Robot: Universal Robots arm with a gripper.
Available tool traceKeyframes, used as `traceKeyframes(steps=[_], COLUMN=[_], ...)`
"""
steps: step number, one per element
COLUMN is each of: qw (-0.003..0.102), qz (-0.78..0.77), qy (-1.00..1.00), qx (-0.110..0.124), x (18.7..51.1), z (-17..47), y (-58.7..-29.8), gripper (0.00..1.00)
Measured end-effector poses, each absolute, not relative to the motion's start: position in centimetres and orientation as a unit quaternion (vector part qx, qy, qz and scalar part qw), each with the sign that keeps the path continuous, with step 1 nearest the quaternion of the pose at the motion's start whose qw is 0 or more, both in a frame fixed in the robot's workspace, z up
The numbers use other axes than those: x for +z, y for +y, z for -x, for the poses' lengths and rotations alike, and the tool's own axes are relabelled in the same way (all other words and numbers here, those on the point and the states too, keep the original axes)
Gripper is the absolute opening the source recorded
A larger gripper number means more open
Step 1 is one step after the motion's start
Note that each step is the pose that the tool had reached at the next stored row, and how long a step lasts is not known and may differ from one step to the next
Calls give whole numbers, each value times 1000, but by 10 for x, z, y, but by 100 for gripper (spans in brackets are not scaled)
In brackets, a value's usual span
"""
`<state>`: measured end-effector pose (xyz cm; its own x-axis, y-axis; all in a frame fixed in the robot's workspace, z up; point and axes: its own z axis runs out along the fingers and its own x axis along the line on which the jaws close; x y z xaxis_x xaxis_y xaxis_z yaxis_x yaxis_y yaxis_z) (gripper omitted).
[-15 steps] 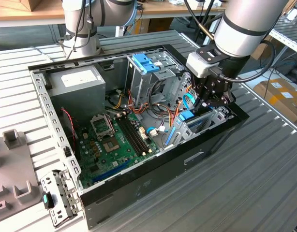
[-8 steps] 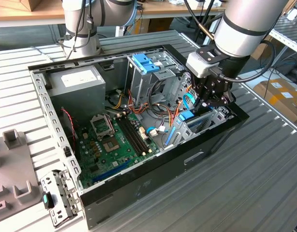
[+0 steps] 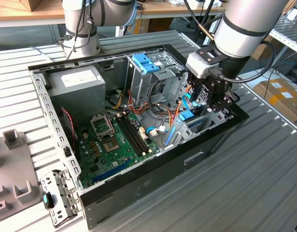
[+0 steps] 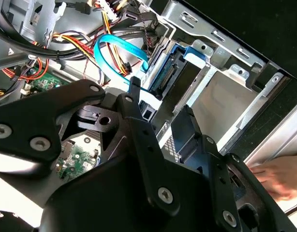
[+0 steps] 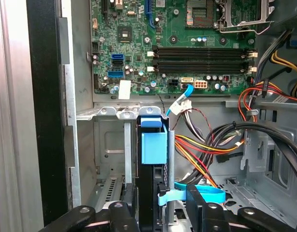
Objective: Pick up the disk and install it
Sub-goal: 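Insert the first disk wire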
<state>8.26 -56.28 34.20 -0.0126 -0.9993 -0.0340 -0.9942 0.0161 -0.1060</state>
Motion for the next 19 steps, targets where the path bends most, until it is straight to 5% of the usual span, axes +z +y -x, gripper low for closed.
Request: traceKeyframes(steps=[19], qw=[47], qz=[698], qy=[714], qx=[-26], x=[366], z=[-85], y=[-563], gripper=[53])
